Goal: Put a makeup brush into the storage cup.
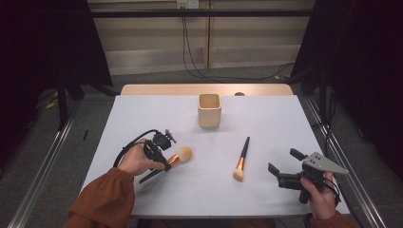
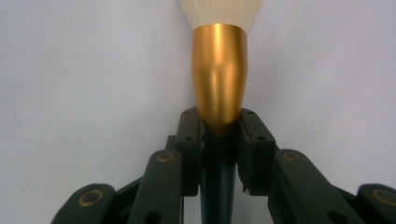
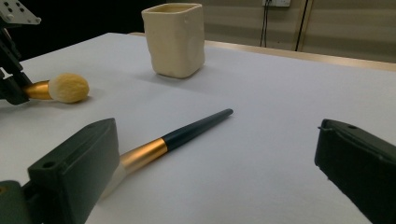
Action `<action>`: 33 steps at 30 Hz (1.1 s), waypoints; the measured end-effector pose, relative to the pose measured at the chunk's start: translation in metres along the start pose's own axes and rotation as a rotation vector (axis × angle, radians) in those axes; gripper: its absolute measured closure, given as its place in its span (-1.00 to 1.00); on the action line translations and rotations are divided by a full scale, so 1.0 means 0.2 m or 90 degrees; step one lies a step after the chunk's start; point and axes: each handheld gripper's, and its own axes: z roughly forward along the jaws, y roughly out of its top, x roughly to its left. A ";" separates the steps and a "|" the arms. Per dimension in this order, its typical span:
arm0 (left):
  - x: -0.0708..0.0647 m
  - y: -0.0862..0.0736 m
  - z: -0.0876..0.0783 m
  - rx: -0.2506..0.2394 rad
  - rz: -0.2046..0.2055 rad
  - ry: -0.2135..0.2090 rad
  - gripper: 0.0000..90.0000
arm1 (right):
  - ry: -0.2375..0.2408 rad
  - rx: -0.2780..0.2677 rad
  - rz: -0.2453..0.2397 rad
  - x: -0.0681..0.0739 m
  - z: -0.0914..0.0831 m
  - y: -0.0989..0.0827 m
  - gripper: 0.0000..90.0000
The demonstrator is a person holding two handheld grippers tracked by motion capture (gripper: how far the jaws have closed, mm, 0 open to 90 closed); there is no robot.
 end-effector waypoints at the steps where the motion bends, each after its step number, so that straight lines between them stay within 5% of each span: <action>1: 0.00 0.00 0.00 -0.004 -0.005 -0.001 0.62 | 0.000 0.001 0.001 0.00 0.00 0.00 -1.00; 16: 0.03 -0.06 -0.07 -0.107 -0.046 -0.017 0.62 | -0.001 0.000 0.002 0.00 0.00 0.00 -1.00; 33: 0.04 -0.13 -0.10 -0.242 -0.040 -0.020 0.62 | -0.001 -0.001 0.002 0.00 0.00 0.00 -1.00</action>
